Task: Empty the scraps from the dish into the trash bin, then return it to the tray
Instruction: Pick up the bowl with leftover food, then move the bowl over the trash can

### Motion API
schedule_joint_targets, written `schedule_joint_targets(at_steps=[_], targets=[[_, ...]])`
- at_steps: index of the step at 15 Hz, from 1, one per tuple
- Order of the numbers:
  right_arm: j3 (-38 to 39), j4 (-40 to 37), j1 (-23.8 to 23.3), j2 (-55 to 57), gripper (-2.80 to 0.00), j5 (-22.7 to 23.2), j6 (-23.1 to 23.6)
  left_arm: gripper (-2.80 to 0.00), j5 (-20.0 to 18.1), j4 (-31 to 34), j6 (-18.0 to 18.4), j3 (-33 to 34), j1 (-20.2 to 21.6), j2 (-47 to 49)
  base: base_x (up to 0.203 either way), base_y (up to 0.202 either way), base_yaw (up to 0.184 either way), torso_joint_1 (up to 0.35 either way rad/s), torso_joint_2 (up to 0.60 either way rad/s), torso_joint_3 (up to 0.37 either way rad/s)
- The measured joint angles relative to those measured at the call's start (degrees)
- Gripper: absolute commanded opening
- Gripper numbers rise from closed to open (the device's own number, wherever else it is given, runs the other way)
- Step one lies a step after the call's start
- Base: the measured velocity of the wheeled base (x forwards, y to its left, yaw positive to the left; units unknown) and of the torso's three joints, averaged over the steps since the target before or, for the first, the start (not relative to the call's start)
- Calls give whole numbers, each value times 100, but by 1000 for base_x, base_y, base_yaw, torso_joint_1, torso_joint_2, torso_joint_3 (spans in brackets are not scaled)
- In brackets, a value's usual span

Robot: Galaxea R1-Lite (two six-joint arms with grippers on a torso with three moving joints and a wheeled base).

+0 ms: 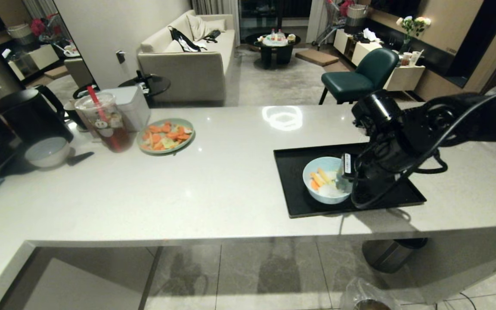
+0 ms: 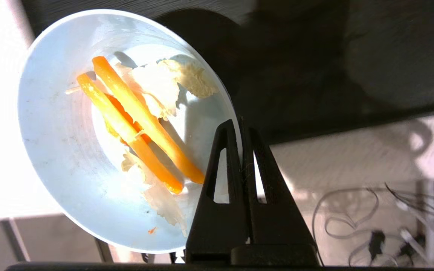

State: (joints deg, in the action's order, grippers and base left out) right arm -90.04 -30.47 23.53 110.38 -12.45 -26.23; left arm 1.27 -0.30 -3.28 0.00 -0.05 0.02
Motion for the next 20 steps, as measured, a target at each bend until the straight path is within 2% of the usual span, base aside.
schedule_joint_targets(at_steps=[3,7,11,14,20], targets=[[849,291,359,-697,-280,4,-24,-280,1,0,0,0,2,0,0,0,0,0,0,0],[2499,687,861,-1872,-280,5,-77,-280,2,0,0,0,0,0,0,0,0,0,0,0],[4112,1191,1078,-3033,-280,-11,-68,-280,2,-2,0,0,0,0,0,0,0,0,0,0],[4774,1272,1089,-3558,-280,-90,-96,-280,3,0,-2,0,0,0,0,0,0,0,0,0],[5615,1733,1089,-4220,-280,-196,-107,-280,2,0,-2,0,2,0,0,0,0,0,0,0]])
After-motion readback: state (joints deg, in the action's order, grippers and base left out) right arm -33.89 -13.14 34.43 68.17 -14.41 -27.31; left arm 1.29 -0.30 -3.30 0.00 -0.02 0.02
